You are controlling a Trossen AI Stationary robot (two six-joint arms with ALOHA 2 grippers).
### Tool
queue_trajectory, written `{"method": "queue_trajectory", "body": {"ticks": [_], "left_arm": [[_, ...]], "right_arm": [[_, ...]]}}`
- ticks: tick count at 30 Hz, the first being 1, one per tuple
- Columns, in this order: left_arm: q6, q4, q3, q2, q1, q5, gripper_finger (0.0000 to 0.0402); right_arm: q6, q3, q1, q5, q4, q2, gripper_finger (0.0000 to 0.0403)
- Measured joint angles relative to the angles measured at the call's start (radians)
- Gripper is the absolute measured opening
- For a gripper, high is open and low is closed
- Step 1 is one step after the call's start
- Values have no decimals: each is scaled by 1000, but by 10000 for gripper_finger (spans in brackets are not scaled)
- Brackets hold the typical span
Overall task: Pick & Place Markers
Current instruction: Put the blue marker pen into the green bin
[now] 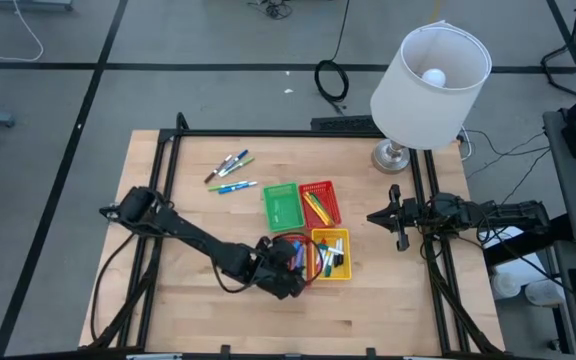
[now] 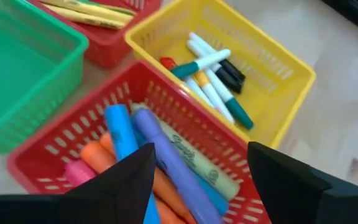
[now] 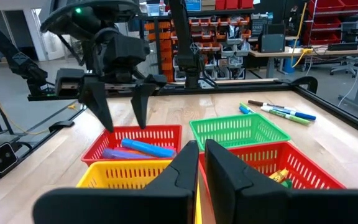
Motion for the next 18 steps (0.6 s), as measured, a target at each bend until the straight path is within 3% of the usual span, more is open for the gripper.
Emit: {"method": "queue_trajectory", "body": {"ticks": [6,14,18], "left_arm": [[43,-137,0,-79,16,44,248],[-99,-610,0,-282,18,-95,229],[-32,-829,0,-327,44,-132,219]], "right_arm": [[0,0,0,0,0,0,18],[0,0,0,0,0,0,18],[0,0,0,0,0,0,18]]}}
